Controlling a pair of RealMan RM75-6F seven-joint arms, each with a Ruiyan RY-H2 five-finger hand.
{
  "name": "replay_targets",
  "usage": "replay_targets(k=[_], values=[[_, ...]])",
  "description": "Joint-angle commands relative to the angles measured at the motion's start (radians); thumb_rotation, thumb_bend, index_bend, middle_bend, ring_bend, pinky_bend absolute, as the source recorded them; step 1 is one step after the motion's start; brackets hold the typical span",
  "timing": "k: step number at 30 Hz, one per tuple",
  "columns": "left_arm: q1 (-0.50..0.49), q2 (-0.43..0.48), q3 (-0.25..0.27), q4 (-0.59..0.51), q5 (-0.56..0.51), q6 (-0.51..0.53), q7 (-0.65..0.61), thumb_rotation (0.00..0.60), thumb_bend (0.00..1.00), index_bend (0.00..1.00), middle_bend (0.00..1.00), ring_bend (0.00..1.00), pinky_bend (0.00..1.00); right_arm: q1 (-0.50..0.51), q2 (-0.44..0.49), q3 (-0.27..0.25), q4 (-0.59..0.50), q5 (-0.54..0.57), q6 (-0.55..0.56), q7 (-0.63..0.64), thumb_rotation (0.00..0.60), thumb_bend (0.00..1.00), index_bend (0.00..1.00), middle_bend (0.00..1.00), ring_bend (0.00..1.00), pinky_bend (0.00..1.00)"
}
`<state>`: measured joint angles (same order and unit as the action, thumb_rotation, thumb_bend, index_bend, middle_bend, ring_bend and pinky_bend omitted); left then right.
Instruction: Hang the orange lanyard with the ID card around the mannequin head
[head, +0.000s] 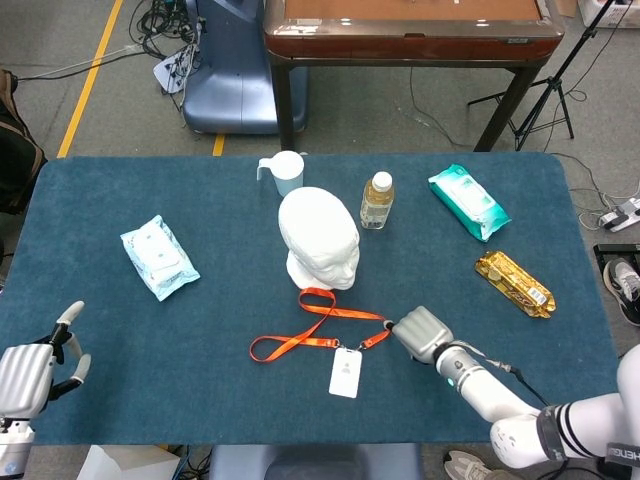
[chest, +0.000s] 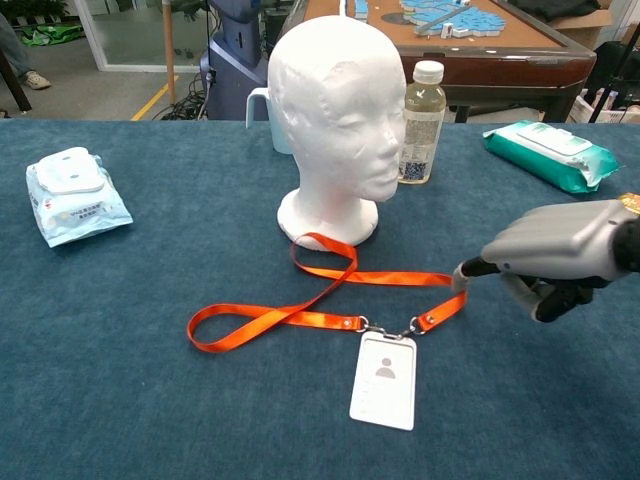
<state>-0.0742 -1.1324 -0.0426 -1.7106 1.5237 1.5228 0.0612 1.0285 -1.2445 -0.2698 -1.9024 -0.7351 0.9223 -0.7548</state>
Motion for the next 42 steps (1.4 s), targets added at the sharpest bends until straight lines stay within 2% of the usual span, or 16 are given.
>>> replay_targets(k=[1, 4, 8, 11, 19, 26, 34, 42], values=[[-0.011, 0.001, -0.001, 0.007, 0.009, -0.012, -0.011, 0.600, 0.37, 0.10, 0.60, 0.61, 0.70, -0.039, 0.033, -0.026, -0.026, -0.037, 0.027, 0.020, 0.600, 1.00, 0.17, 1.00, 1.00, 1.00], [-0.029, 0.005, -0.001, 0.017, 0.038, -0.025, -0.026, 0.600, 0.37, 0.14, 0.61, 0.61, 0.70, -0.063, 0.050, -0.035, -0.038, -0.067, 0.039, 0.030, 0.600, 1.00, 0.17, 1.00, 1.00, 1.00], [-0.072, 0.029, 0.014, 0.021, 0.103, -0.068, -0.078, 0.600, 0.37, 0.24, 0.70, 0.66, 0.72, -0.098, 0.058, -0.020, -0.043, -0.136, 0.060, 0.061, 0.600, 1.00, 0.14, 1.00, 1.00, 1.00], [-0.111, 0.066, 0.033, 0.007, 0.149, -0.125, -0.089, 0.600, 0.37, 0.28, 0.72, 0.68, 0.74, -0.119, 0.051, -0.001, -0.039, -0.184, 0.073, 0.078, 0.600, 1.00, 0.13, 1.00, 1.00, 1.00], [-0.214, 0.136, 0.053, -0.059, 0.226, -0.252, -0.080, 0.600, 0.38, 0.31, 0.74, 0.69, 0.74, -0.163, 0.055, 0.051, -0.060, -0.292, 0.111, 0.116, 0.600, 1.00, 0.12, 1.00, 1.00, 1.00], [-0.351, 0.160, 0.051, -0.100, 0.282, -0.417, -0.084, 0.600, 0.43, 0.32, 0.78, 0.73, 0.74, -0.189, 0.146, 0.072, -0.144, -0.362, 0.136, 0.126, 0.600, 1.00, 0.12, 1.00, 1.00, 1.00], [-0.515, 0.142, 0.047, -0.139, 0.299, -0.641, -0.064, 0.600, 0.47, 0.31, 0.84, 0.79, 0.75, -0.235, 0.223, 0.079, -0.178, -0.391, 0.153, 0.132, 0.600, 1.00, 0.12, 1.00, 1.00, 1.00], [-0.602, 0.043, 0.018, -0.140, 0.205, -0.781, 0.058, 0.600, 0.47, 0.29, 0.91, 0.84, 0.77, -0.270, 0.237, 0.092, -0.153, -0.392, 0.124, 0.155, 0.600, 1.00, 0.12, 1.00, 1.00, 1.00]])
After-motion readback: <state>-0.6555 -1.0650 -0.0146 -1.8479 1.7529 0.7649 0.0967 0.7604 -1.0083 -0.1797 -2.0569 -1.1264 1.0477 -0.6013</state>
